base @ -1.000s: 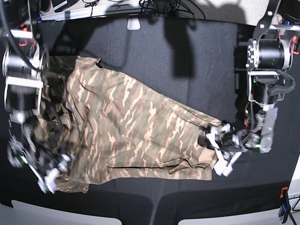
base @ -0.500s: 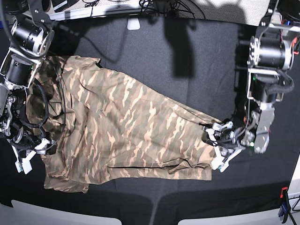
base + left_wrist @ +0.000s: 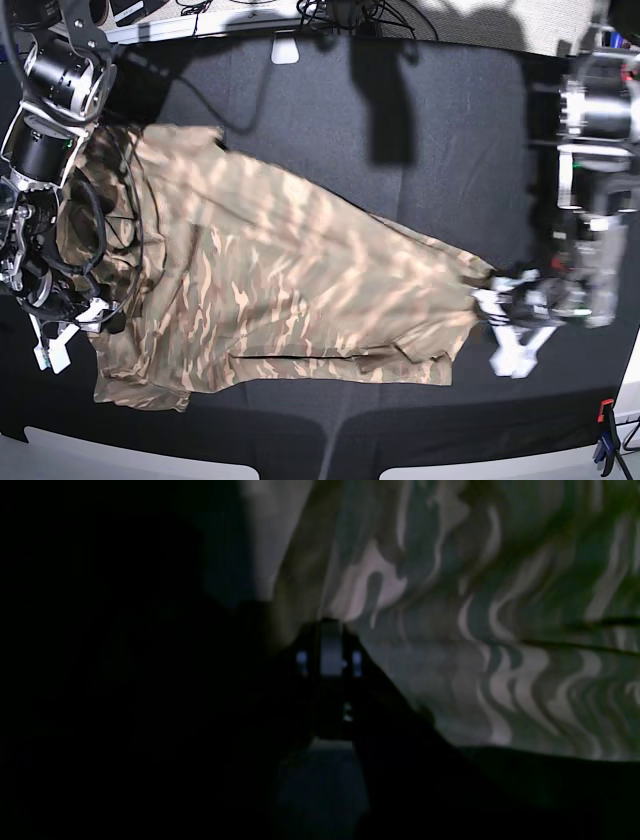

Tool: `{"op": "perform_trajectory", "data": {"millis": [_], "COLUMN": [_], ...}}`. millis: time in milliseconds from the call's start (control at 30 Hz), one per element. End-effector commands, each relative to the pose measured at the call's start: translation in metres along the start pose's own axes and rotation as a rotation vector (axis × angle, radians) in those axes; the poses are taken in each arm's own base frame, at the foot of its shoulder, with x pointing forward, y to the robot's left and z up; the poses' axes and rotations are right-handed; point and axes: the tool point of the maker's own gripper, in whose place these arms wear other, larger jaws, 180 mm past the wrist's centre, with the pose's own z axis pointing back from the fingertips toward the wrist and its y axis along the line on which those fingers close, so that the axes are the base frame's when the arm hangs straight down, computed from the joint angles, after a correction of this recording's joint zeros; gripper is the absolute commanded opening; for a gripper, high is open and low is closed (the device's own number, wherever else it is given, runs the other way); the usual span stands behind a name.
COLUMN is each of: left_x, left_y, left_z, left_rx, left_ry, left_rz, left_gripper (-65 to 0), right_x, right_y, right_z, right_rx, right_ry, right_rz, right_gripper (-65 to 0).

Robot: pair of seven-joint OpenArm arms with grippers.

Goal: Layout the t-shirt on the table in an organized manner, then fold the t-shirt properly
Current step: 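Pull the shirt corner outward with the left gripper to flatten it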

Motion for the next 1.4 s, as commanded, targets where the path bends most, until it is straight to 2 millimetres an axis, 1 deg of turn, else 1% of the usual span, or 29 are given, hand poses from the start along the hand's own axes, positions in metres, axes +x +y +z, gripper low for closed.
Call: {"op": "perform_trajectory", "data": {"millis": [0, 67, 133, 267, 367, 500, 567, 700, 800, 867, 933, 1000, 1033, 1100, 1200, 1267, 1300, 1333, 1367], "left_x": [0.033, 0.033, 0.029, 0.005, -0.018, -0.061, -0.078, -0.099, -0.112, -0.124, -0.135, -0.143, -0.147, -0.151, -0.155, -0.151, -0.149, -0.147, -0.143], "left_y": [0.004, 0.005, 0.002, -0.002, 0.003, 0.02, 0.03, 0.054, 0.063, 0.059, 0.046, 0.032, 0.027, 0.023, 0.022, 0.023, 0.024, 0.026, 0.03], "left_z": [0.016, 0.026, 0.036, 0.05, 0.056, 0.062, 0.066, 0.081, 0.094, 0.101, 0.107, 0.108, 0.108, 0.106, 0.103, 0.101, 0.1, 0.099, 0.097], "left_rx": [-0.009, -0.053, -0.112, -0.203, -0.219, -0.18, -0.154, -0.094, -0.085, -0.12, -0.203, -0.278, -0.3, -0.314, -0.308, -0.301, -0.297, -0.285, -0.264], "left_ry": [-0.081, -0.081, -0.056, 0.052, 0.101, 0.168, 0.178, 0.188, 0.218, 0.249, 0.269, 0.265, 0.26, 0.259, 0.269, 0.244, 0.23, 0.219, 0.197], "left_rz": [-0.002, 0.048, 0.085, 0.112, 0.151, 0.19, 0.208, 0.228, 0.25, 0.28, 0.28, 0.291, 0.297, 0.308, 0.303, 0.3, 0.296, 0.291, 0.283], "left_gripper": [-65.0, -65.0, -65.0, -65.0, -65.0, -65.0, -65.0, -65.0, -65.0, -65.0, -65.0, -65.0, -65.0, -65.0, -65.0, -54.6, -51.1, -49.3, -49.3], "right_x": [0.03, 0.03, 0.03, 0.029, 0.029, 0.029, 0.029, 0.029, 0.029, 0.029, 0.029, 0.024, 0.019, 0.008, 0.007, 0.011, 0.012, 0.016, 0.019], "right_y": [-0.004, -0.004, -0.004, -0.004, -0.004, -0.004, -0.004, -0.004, -0.004, -0.004, -0.004, -0.002, 0.001, 0.017, 0.052, 0.065, 0.068, 0.07, 0.07], "right_z": [0.01, 0.01, 0.01, 0.01, 0.01, 0.01, 0.01, 0.01, 0.01, 0.01, 0.01, 0.009, 0.007, 0.003, -0.002, -0.003, -0.003, -0.002, -0.001], "right_rx": [-0.003, -0.004, -0.004, -0.003, -0.004, -0.004, -0.004, -0.004, -0.004, -0.004, -0.004, 0.0, 0.013, 0.074, 0.211, 0.254, 0.264, 0.275, 0.28], "right_ry": [-0.083, -0.083, -0.083, -0.08, -0.079, -0.08, -0.08, -0.08, -0.08, -0.08, -0.078, -0.051, -0.019, 0.037, 0.026, 0.002, -0.009, -0.027, -0.042], "right_rz": [0.024, 0.023, 0.023, 0.024, 0.023, 0.023, 0.023, 0.023, 0.023, 0.023, 0.023, 0.026, 0.037, 0.041, 0.027, 0.036, 0.034, 0.027, 0.02], "right_gripper": [-36.9, -36.9, -36.9, -36.9, -36.9, -36.9, -36.9, -36.9, -36.9, -36.9, -36.9, -36.9, -36.9, -36.9, -36.9, -36.9, -36.9, -36.9, -36.9]}}
